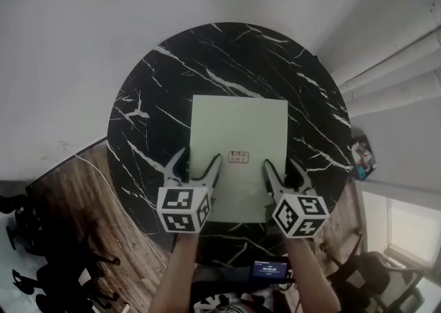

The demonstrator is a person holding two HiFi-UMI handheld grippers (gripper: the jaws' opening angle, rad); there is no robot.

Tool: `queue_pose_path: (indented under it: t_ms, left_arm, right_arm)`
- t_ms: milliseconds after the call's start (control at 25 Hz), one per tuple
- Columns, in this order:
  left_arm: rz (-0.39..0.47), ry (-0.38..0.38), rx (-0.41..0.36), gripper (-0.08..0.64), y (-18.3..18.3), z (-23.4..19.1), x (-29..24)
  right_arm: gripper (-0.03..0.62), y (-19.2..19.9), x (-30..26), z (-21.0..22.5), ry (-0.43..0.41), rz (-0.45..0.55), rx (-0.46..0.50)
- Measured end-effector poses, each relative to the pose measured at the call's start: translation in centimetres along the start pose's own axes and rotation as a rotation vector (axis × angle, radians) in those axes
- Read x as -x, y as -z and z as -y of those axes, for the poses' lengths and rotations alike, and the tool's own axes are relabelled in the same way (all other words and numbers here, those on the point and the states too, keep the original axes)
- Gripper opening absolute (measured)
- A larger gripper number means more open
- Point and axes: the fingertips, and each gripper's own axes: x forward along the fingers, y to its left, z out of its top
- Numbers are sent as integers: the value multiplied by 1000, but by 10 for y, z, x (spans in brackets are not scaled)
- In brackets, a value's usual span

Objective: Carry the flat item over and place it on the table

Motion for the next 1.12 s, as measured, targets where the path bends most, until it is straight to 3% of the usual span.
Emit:
queue_pose_path:
  t_ms: [640,960,1120]
  left_arm:
    - [-8,-4,21,340,2,-2,-2]
    - [20,-27,-18,290,-1,-5,6]
    - [67,-54,-56,189,-12,-7,18]
  right_arm:
    - [229,1,-3,4,21,-5,1]
    - [229,-7,6,0,44,14,88]
    - [193,-14,15,-3,55,47,134]
